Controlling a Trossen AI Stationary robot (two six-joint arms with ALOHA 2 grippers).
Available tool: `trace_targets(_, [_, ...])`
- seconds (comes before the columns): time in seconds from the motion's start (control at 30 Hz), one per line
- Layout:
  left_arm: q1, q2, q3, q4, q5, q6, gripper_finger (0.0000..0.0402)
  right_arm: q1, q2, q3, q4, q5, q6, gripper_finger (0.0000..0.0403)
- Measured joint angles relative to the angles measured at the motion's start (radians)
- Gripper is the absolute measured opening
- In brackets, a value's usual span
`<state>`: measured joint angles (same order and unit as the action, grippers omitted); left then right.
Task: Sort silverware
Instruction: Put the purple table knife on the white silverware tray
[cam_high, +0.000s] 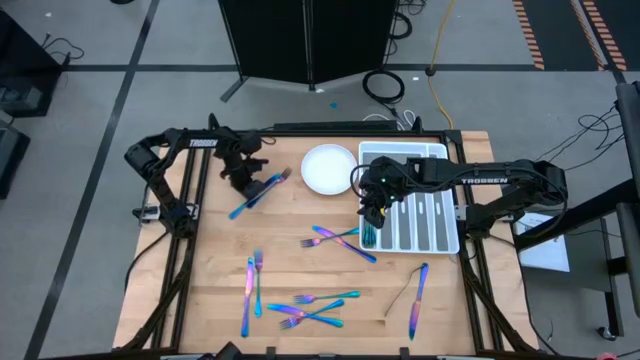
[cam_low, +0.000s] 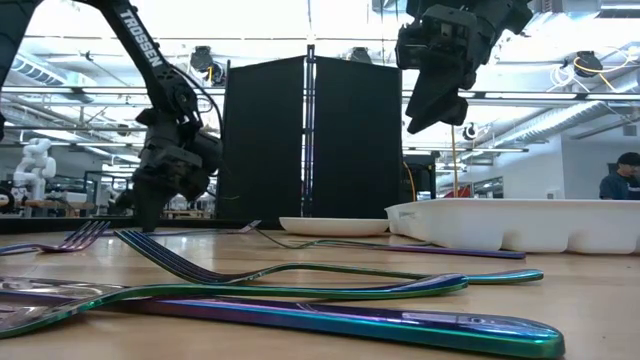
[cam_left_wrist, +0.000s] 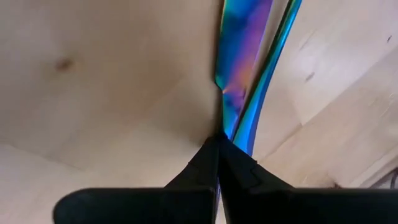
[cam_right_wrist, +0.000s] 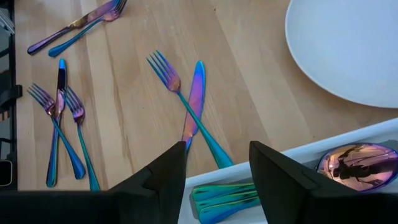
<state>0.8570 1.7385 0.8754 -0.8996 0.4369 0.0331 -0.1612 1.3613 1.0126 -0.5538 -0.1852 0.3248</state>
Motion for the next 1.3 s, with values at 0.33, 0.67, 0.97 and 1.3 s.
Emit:
trace_targets(0.33, [0.006, -0.077, 0.040, 0.026, -0.073, -0.003, 0.0004, 0.000, 0.000, 0.000, -0.006, 0.000, -0.005, 0.0167])
trace_targets(0.67, [-0.078, -0.176, 0.043, 0.002, -0.177, -0.047, 0.0052, 0.000, 0.000, 0.000, 0.011, 0.010, -0.027, 0.0167])
trace_targets(0.97, [-0.201, -0.169, 0.043, 0.032, -0.315, -0.101, 0.0126, 0.000, 0.000, 0.000, 0.011, 0.010, -0.023, 0.0167])
trace_targets(1.3, [-0.235, -0.169, -0.023, 0.134, -0.326, -0.133, 0.0127, 0.000, 0.000, 0.000, 0.010, 0.007, -0.005, 0.0167])
